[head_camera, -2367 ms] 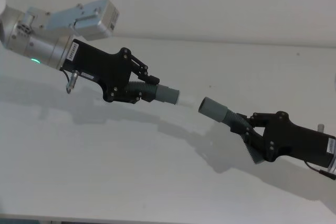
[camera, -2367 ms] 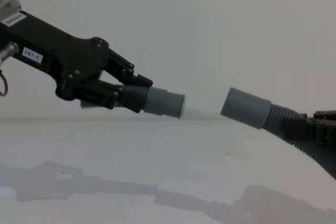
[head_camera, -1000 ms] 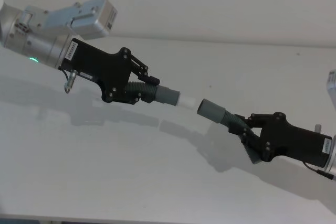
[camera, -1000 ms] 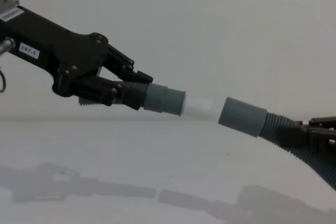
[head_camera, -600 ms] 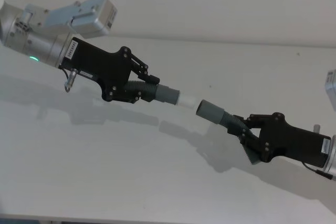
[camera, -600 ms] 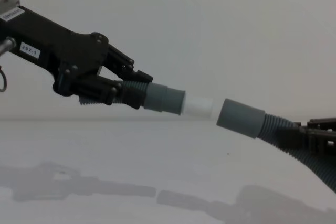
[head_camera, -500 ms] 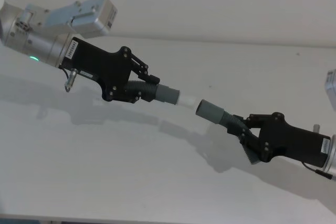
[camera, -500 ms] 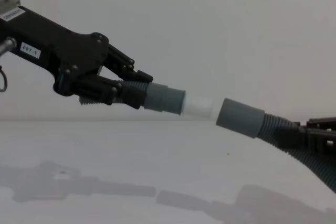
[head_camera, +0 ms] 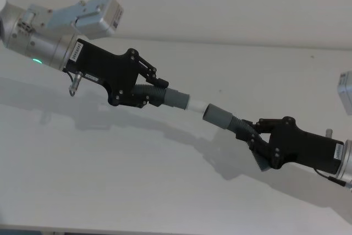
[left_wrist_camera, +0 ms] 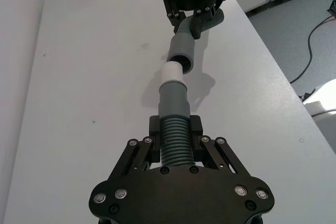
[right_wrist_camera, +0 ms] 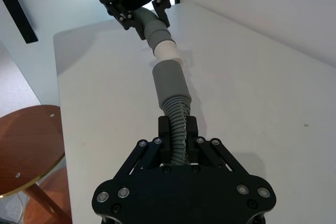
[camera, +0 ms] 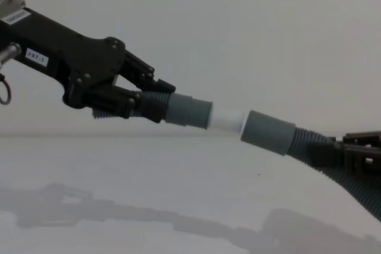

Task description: Use both hands to pick up one end of the pipe from the table, align the ends, and insert them.

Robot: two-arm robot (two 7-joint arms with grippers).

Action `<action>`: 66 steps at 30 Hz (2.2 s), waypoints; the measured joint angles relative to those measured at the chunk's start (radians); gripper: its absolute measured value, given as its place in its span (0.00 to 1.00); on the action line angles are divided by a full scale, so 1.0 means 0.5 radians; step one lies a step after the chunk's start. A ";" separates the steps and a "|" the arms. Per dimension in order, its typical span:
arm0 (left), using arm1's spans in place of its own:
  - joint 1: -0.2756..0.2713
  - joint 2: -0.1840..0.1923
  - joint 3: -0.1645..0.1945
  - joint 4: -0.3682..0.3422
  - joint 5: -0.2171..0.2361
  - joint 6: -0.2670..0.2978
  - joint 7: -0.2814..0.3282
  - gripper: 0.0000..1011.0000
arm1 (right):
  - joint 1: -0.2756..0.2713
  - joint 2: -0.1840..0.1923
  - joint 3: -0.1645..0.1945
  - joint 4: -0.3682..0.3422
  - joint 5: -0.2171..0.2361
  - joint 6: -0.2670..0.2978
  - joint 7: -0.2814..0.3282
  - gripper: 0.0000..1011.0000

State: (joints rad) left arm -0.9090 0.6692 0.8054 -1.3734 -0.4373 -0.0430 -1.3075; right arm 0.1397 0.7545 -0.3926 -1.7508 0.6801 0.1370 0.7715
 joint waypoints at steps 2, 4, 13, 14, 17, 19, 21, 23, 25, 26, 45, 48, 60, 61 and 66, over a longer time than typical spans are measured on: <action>-0.003 -0.002 0.003 0.005 -0.003 -0.001 -0.001 0.31 | 0.004 0.000 -0.005 0.002 0.001 0.000 -0.001 0.17; -0.006 -0.004 0.006 0.007 -0.006 -0.003 -0.003 0.31 | 0.008 0.000 -0.009 0.004 0.003 -0.001 -0.002 0.17; -0.025 -0.014 0.024 0.028 -0.019 -0.010 -0.021 0.31 | 0.024 0.000 -0.028 0.014 0.010 -0.005 -0.013 0.17; -0.029 -0.017 0.028 0.032 -0.021 -0.012 -0.024 0.31 | 0.026 0.000 -0.030 0.016 0.012 -0.006 -0.015 0.17; -0.034 -0.018 0.033 0.036 -0.025 -0.014 -0.031 0.31 | 0.031 0.001 -0.035 0.019 0.014 -0.007 -0.017 0.17; -0.038 -0.019 0.038 0.039 -0.029 -0.015 -0.038 0.31 | 0.037 0.001 -0.041 0.024 0.016 -0.008 -0.018 0.17; -0.041 -0.019 0.041 0.040 -0.033 -0.016 -0.042 0.31 | 0.040 0.002 -0.043 0.027 0.018 -0.009 -0.019 0.17; -0.045 -0.017 0.046 0.041 -0.041 -0.016 -0.052 0.31 | 0.045 0.002 -0.047 0.030 0.022 -0.009 -0.022 0.17; -0.047 -0.016 0.049 0.041 -0.044 -0.016 -0.057 0.31 | 0.048 0.002 -0.050 0.033 0.025 -0.009 -0.024 0.17; -0.048 -0.014 0.051 0.041 -0.047 -0.016 -0.060 0.31 | 0.052 0.002 -0.052 0.036 0.027 -0.009 -0.025 0.17; -0.064 0.029 0.076 0.009 -0.094 -0.019 -0.110 0.31 | 0.094 -0.011 -0.085 0.064 0.064 0.007 -0.048 0.17; -0.067 0.034 0.078 0.006 -0.098 -0.022 -0.111 0.31 | 0.100 -0.013 -0.091 0.066 0.069 0.008 -0.051 0.17; -0.076 0.029 0.090 0.002 -0.109 -0.034 -0.087 0.31 | 0.118 -0.017 -0.120 0.069 0.085 0.000 -0.055 0.17; -0.076 0.028 0.090 0.002 -0.109 -0.035 -0.085 0.31 | 0.119 -0.017 -0.121 0.070 0.086 -0.002 -0.056 0.17; -0.083 0.017 0.097 0.007 -0.114 -0.041 -0.074 0.31 | 0.126 -0.016 -0.130 0.074 0.092 -0.007 -0.055 0.17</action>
State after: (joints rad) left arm -0.9506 0.6777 0.8539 -1.3699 -0.4944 -0.0637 -1.3445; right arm 0.2024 0.7466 -0.4577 -1.7138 0.7261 0.1334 0.7440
